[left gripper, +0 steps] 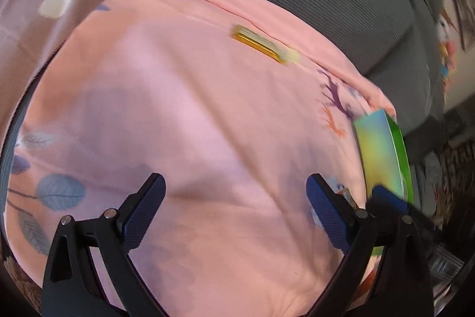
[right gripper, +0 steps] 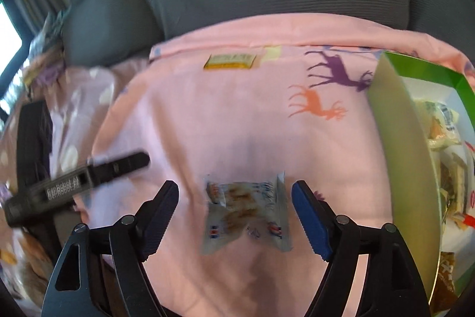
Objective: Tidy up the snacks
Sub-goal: 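Carry the puffed-snack bag into the green box and open the right gripper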
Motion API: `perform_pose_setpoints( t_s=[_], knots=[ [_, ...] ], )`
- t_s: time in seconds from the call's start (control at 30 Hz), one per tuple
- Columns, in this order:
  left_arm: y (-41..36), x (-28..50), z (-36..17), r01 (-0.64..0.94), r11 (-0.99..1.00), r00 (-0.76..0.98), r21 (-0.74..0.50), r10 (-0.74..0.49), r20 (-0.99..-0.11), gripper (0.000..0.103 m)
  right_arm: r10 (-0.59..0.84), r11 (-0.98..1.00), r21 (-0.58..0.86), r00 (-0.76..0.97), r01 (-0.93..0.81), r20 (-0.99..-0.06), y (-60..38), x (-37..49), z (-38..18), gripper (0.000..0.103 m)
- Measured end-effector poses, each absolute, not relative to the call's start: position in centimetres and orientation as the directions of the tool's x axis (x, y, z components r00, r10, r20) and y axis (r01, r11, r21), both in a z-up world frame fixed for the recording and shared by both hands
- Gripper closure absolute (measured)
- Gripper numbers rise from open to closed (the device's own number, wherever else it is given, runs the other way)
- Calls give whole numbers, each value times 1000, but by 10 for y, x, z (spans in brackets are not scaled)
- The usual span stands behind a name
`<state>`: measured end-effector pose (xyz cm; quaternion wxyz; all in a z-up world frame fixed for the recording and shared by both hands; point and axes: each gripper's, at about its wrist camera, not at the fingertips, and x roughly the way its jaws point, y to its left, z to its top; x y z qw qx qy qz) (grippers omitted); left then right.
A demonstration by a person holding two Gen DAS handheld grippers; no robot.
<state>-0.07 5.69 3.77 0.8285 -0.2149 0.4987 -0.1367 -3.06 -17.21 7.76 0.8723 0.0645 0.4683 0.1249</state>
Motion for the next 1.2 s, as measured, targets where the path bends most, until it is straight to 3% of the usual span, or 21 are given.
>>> perform_pose_setpoints(
  t_s=[0.13, 0.57, 0.87, 0.97, 1.03, 1.2],
  knots=[
    [41, -3, 39, 67, 897, 459, -437, -417, -785, 7, 316, 945, 310, 516, -100, -797, -188, -25, 73, 24],
    [-6, -18, 35, 257, 836, 331, -485, -548, -768, 7, 412, 904, 419, 435, -86, -801, -195, -16, 56, 24],
    [-19, -12, 27, 265, 809, 329, -525, -588, -739, 9, 457, 883, 466, 349, -62, -818, -194, -8, 34, 24],
    [-24, -11, 28, 281, 793, 336, -541, -609, -718, 17, 457, 882, 468, 334, -55, -824, -192, -7, 28, 24],
    [-27, -9, 28, 293, 780, 336, -553, -625, -704, 34, 457, 883, 466, 331, -55, -826, -191, -6, 26, 24],
    [-34, -12, 35, 313, 726, 305, -612, -687, -659, 49, 469, 878, 472, 329, -78, -819, -191, -9, 27, 33]
  ],
)
